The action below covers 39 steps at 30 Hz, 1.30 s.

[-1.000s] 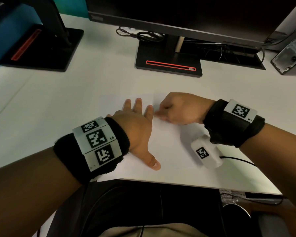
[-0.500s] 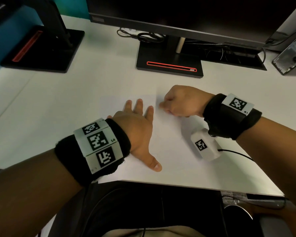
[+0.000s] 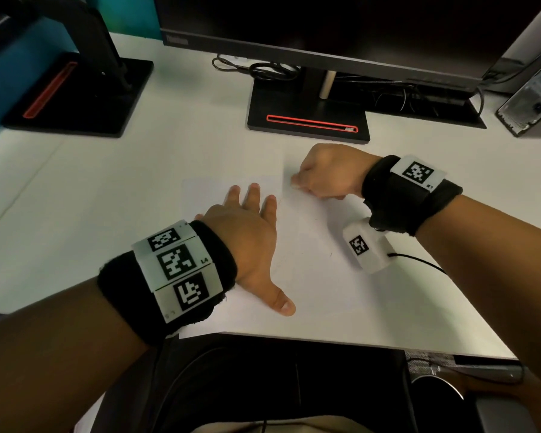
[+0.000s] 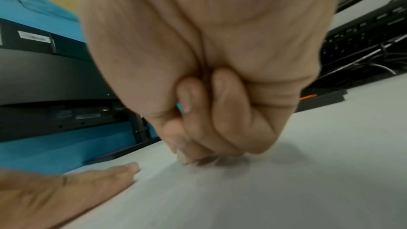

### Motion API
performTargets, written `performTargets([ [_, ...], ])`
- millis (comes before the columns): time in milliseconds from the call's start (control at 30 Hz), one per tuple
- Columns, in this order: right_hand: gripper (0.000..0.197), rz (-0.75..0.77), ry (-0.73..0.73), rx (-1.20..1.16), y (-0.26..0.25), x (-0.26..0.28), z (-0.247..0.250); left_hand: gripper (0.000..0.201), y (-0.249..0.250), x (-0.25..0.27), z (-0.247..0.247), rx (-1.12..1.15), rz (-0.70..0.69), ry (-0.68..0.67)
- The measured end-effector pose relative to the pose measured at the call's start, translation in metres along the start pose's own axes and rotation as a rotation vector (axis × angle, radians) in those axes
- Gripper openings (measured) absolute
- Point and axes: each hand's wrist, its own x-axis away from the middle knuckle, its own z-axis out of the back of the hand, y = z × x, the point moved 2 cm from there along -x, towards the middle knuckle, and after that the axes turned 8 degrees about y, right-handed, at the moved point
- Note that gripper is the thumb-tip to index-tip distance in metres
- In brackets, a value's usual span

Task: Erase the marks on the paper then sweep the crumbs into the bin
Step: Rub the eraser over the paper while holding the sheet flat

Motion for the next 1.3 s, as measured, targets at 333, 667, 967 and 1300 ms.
performTargets([
  [333,0.041,-0.058,0.162,0.011,0.016,-0.007,0.012,0.166,0.0,0.001,0.001,-0.021,0.008,0.003],
  [667,0.034,-0.062,-0.118,-0.314,0.004,0.014,-0.016,0.083,-0.023,-0.009,0.018,0.086,-0.036,0.326],
  [967,0.038,0.002,-0.078,-0.15,-0.001,0.006,-0.011,0.132,-0.033,-0.018,0.015,0.026,0.078,0.168],
  [1300,0.041,0.049,-0.034,-0.113,-0.003,0.001,-0.011,0.134,-0.032,-0.018,0.016,0.011,0.086,0.163],
])
